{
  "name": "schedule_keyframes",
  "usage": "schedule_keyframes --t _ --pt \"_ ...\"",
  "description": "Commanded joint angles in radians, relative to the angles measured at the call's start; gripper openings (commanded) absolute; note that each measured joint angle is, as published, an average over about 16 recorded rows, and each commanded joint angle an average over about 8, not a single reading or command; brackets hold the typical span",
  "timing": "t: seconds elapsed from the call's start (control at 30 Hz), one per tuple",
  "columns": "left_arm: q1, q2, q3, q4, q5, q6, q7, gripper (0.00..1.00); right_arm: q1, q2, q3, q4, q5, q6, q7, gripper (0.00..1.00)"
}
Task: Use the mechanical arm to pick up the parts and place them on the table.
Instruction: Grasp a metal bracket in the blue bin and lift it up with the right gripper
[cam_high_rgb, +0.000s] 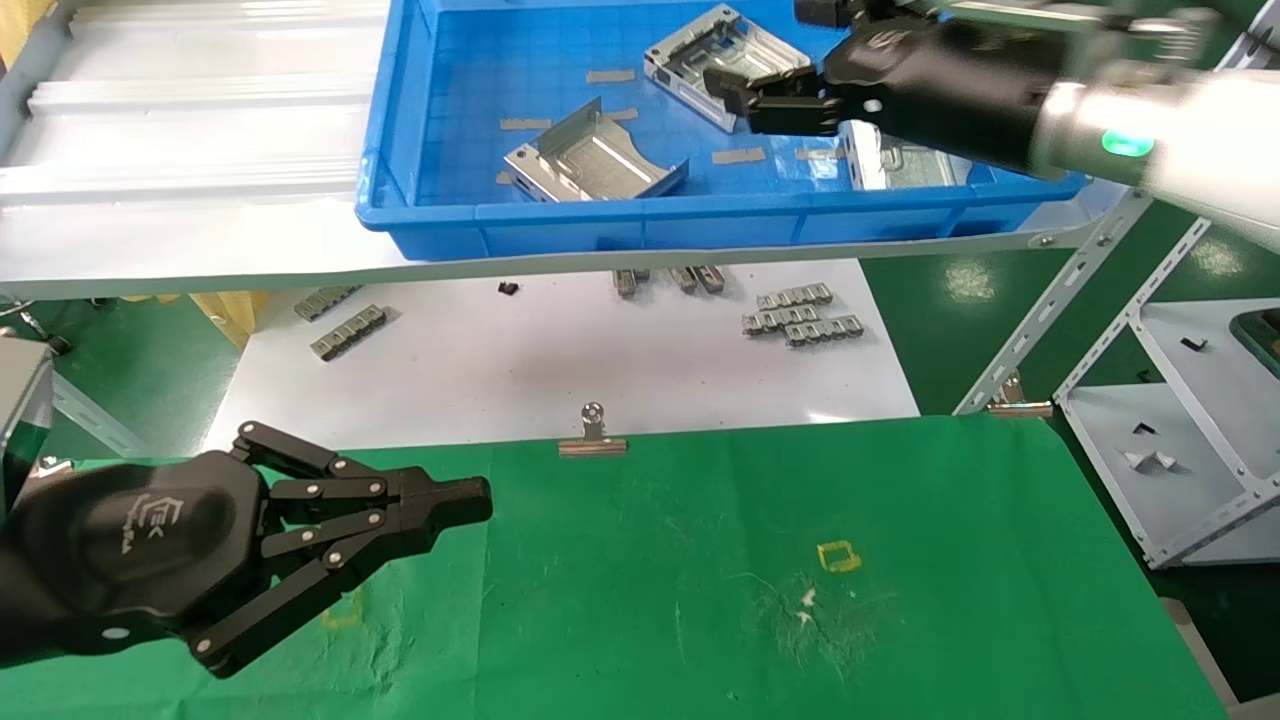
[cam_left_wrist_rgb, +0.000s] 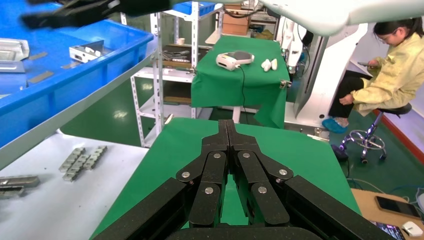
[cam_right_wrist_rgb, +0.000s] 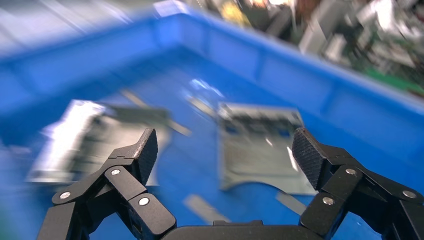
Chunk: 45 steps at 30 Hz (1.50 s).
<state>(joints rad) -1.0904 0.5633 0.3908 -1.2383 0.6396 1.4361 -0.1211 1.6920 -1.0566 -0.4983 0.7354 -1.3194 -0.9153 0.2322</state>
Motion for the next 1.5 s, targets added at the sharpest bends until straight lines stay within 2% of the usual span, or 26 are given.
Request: schedule_keyframes --t 0.03,0.27,0.3,0.43,0.57,1.17,1.5 --pt "0.0 0.0 0.0 0.0 0.0 0.0 0.0 0.0 0.065 -0.063 -0.047 -0.095 -0.084 0.053 0.022 0.9" --pt "0.0 0.0 0.0 0.0 0.0 0.0 0.0 0.0 0.198 -0.232 -0.112 -0.361 -0.193 0.151 -0.001 0.02" --pt "0.0 0.0 0.0 0.0 0.0 0.0 0.0 0.0 0.211 -0.25 -0.116 -0.39 -0.198 0.16 -0.005 0.0" --pt "0.0 0.0 0.0 0.0 0.0 0.0 0.0 0.0 0.242 -0.293 -0.134 -0.468 -0.209 0.186 -0.008 0.0" --pt "0.0 0.0 0.0 0.0 0.0 0.0 0.0 0.0 0.247 -0.308 -0.161 -0.487 -0.207 0.204 0.017 0.0" --pt "0.0 0.0 0.0 0.0 0.0 0.0 0.0 0.0 0.214 -0.312 -0.364 -0.376 -0.156 0.323 0.267 0.0" --pt "0.0 0.0 0.0 0.0 0.0 0.0 0.0 0.0 0.214 -0.308 -0.459 -0.349 -0.122 0.371 0.332 0.0"
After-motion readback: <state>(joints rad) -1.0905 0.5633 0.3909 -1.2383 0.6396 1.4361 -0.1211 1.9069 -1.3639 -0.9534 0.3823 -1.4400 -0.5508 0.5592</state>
